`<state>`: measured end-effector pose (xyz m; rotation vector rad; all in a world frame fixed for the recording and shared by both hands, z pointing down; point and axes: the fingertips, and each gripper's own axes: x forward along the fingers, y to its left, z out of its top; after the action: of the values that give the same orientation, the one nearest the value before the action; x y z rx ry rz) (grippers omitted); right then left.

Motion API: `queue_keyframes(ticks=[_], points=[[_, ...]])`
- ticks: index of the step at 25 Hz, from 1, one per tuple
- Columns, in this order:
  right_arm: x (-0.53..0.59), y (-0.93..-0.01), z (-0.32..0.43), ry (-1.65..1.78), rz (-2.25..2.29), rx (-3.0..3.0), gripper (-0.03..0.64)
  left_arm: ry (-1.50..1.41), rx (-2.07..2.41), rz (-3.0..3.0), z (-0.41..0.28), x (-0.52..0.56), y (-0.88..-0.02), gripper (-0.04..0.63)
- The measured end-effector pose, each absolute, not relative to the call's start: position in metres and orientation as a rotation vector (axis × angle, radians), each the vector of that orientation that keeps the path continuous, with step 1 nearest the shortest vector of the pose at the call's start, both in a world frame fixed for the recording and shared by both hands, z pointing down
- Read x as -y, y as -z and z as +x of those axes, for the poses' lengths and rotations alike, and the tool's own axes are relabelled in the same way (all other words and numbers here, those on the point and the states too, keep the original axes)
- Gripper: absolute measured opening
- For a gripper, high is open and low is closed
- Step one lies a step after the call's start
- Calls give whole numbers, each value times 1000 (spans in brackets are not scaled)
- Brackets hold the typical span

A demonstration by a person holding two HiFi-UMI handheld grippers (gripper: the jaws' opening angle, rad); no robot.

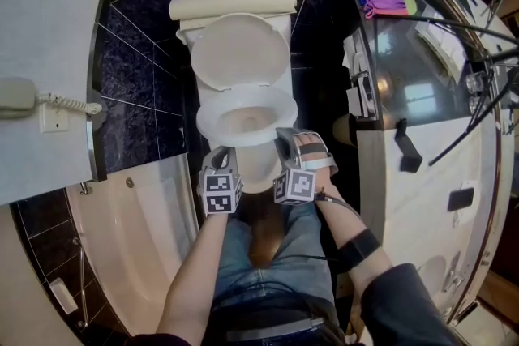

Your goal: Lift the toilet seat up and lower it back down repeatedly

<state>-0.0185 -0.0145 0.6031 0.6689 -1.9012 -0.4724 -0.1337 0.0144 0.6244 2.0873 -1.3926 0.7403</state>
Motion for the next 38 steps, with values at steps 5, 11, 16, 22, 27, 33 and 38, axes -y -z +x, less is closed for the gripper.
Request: queue_keyframes(ticks=[5, 11, 16, 22, 27, 33, 38], points=[[-21, -624, -16, 463, 617, 1872, 93, -746, 1354, 2061, -134, -41, -644, 0], [-54, -642, -11, 456, 574, 1851, 95, -747, 1305, 2035, -127, -73, -664, 0], [-83, -647, -2, 414, 578, 1854, 17, -751, 1288, 2037, -125, -85, -677, 0], [-72, -657, 21, 242, 809, 1859, 17, -750, 1280, 2008, -123, -105, -706, 0], [-44, -677, 34, 115, 989, 1886, 17, -778, 1251, 1984, -116, -137, -742, 0], [-27, -713, 43, 13, 1085, 1887, 17, -838, 1224, 1980, -113, -176, -805, 0], [-28, -740, 54, -58, 1134, 1861, 17, -906, 1177, 1979, -112, -197, -855, 0]])
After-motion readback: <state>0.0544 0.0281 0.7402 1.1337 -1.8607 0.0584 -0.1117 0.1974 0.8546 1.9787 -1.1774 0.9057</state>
